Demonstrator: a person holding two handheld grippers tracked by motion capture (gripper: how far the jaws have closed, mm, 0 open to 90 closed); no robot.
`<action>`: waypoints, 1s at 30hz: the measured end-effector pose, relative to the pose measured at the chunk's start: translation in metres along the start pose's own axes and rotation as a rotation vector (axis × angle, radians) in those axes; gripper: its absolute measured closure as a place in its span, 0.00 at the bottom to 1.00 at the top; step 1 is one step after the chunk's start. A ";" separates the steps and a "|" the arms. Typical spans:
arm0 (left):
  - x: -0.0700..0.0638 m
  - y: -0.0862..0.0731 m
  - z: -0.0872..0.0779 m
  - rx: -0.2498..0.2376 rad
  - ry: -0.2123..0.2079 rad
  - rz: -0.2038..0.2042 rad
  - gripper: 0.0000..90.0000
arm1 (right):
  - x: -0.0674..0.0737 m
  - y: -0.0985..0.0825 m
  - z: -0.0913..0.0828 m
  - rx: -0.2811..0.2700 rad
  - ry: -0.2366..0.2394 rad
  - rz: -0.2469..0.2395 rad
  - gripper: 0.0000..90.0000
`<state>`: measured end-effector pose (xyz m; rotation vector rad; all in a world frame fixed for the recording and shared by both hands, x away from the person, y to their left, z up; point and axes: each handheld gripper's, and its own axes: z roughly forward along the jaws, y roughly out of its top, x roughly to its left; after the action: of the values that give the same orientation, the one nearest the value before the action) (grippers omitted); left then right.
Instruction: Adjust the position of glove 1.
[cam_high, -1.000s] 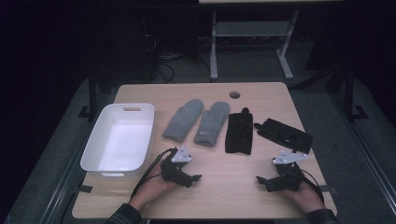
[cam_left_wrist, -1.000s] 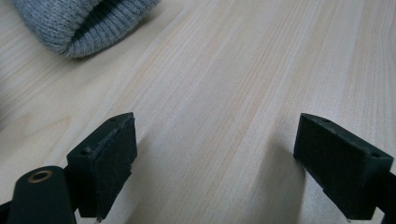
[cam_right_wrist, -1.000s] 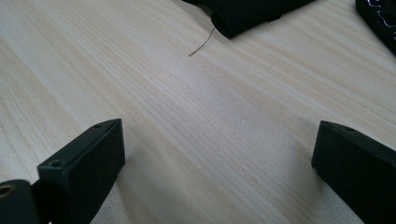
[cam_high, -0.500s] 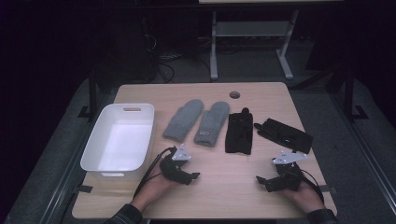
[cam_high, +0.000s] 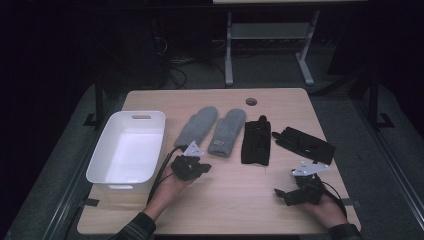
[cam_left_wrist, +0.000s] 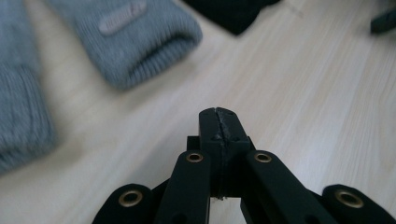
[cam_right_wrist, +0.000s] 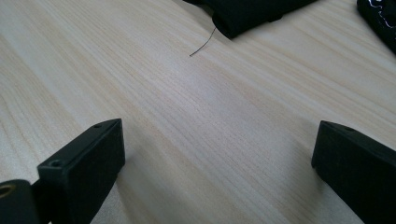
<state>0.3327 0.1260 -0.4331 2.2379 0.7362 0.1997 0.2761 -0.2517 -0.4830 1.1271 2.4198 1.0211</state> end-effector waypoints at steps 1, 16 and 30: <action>0.001 0.003 0.000 -0.005 0.004 -0.001 0.99 | 0.000 0.000 0.000 0.001 0.000 0.002 0.03; 0.032 0.049 0.025 -0.046 0.044 -0.068 0.99 | 0.000 0.001 0.001 -0.001 0.006 -0.008 0.03; 0.048 0.079 0.057 0.005 0.068 -0.039 0.99 | 0.000 0.001 0.001 -0.002 0.008 -0.009 0.03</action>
<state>0.4272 0.0748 -0.4211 2.2291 0.8172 0.2564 0.2772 -0.2505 -0.4831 1.1126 2.4273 1.0267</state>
